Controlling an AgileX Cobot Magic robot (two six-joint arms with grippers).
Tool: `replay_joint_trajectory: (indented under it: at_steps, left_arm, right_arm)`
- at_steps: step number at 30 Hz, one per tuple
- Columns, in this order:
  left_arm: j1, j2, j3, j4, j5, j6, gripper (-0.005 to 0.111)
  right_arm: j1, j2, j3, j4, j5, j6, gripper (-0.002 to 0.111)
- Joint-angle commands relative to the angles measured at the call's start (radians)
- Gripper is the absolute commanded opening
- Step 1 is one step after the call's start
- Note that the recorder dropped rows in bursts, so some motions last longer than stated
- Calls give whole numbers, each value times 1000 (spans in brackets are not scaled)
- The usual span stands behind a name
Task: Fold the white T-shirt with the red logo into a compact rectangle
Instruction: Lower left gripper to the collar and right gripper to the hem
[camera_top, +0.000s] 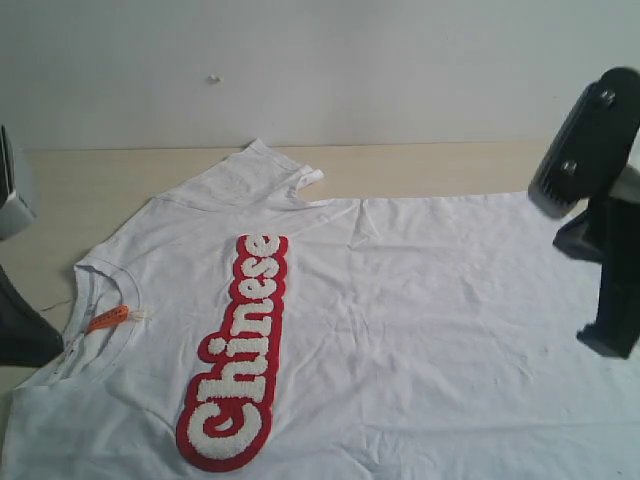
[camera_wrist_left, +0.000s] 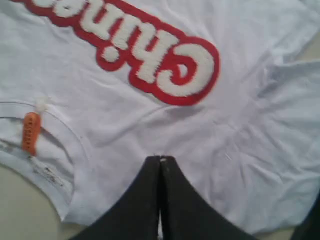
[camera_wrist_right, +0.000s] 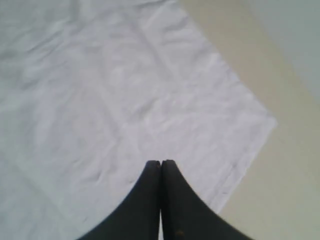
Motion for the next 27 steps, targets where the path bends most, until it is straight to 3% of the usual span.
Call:
replay_joint_trajectory:
  at_steps: [1,4,11,13,17,20,22,27]
  left_arm:
    - [-4,16,-9,9,124,101,0]
    - [-4,16,-9,9,130,103,0]
    - [-31,16,-9,12,92,103,4]
    - [-31,16,-9,20,78,103,15]
    - [-31,16,-9,59,51,105,50]
    - [-31,16,-9,62,15,95,79]
    - [-31,16,-9,62,1,95,87]
    - [-31,16,-3,44,5,95,100]
  right_arm:
    - [11,42,-51,300,215,-562,0]
    - [11,51,-54,403,310,-751,0]
    - [11,55,-54,413,339,-685,0]
    - [11,61,-54,396,333,-680,0]
    - [11,85,-52,335,323,-667,5]
    - [11,100,-50,311,313,-659,23]
    - [11,102,-50,308,303,-654,40]
    - [11,102,-50,318,299,-639,105]
